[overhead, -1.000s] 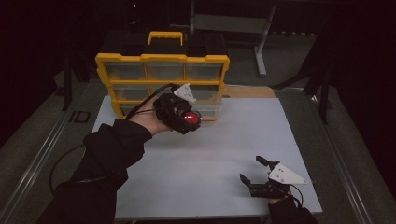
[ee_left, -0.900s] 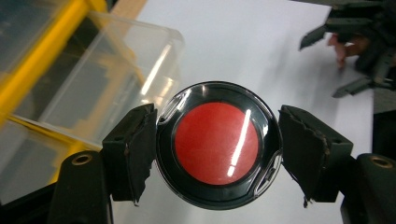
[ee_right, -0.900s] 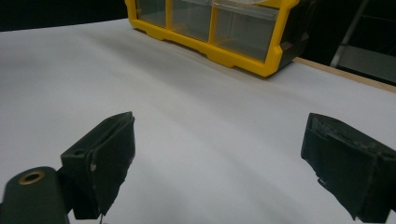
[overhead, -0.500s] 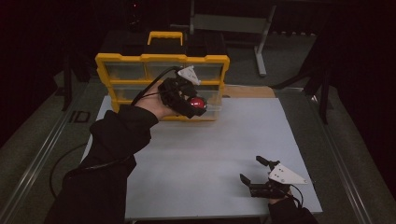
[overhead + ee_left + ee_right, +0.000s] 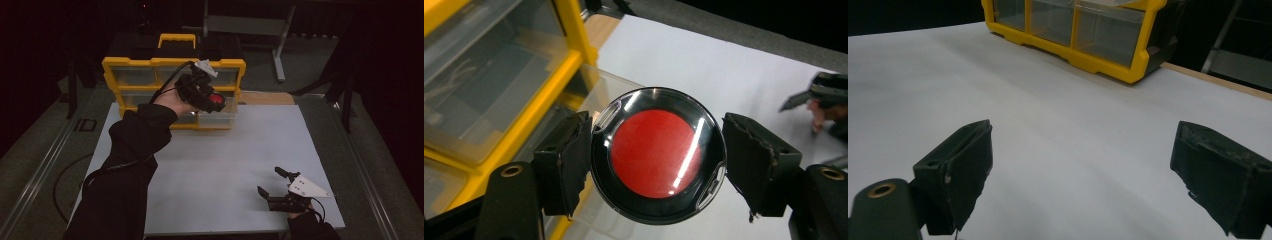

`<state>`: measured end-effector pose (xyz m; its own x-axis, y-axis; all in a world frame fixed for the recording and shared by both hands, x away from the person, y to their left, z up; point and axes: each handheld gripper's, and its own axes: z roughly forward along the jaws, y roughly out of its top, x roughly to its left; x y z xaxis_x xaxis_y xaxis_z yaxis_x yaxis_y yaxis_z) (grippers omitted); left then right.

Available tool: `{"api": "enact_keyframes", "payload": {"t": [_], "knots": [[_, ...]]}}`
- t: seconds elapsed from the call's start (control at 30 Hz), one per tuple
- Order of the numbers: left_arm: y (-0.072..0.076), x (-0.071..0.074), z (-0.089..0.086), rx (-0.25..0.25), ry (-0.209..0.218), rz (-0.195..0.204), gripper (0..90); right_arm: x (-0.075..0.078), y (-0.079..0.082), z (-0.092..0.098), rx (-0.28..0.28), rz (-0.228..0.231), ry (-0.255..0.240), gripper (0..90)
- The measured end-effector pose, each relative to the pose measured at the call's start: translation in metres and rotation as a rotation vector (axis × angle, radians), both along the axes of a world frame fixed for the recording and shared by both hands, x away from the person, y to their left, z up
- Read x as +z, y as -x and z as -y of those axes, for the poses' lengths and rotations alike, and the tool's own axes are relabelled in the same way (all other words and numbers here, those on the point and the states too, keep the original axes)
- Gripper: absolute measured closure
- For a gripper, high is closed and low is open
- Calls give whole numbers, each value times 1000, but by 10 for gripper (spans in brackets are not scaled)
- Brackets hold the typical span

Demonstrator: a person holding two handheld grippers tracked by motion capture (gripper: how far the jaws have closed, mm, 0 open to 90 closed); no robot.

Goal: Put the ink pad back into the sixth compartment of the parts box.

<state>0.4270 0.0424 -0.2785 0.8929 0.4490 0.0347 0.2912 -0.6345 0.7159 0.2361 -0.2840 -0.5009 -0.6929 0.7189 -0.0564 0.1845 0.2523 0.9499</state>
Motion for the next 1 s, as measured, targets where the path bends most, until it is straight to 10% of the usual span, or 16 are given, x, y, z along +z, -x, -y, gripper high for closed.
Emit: {"api": "enact_keyframes", "payload": {"t": [1.0], "knots": [[-35, -46, 14, 136, 30, -83, 305, 0, -1, 2, 0, 4, -7, 99]]}}
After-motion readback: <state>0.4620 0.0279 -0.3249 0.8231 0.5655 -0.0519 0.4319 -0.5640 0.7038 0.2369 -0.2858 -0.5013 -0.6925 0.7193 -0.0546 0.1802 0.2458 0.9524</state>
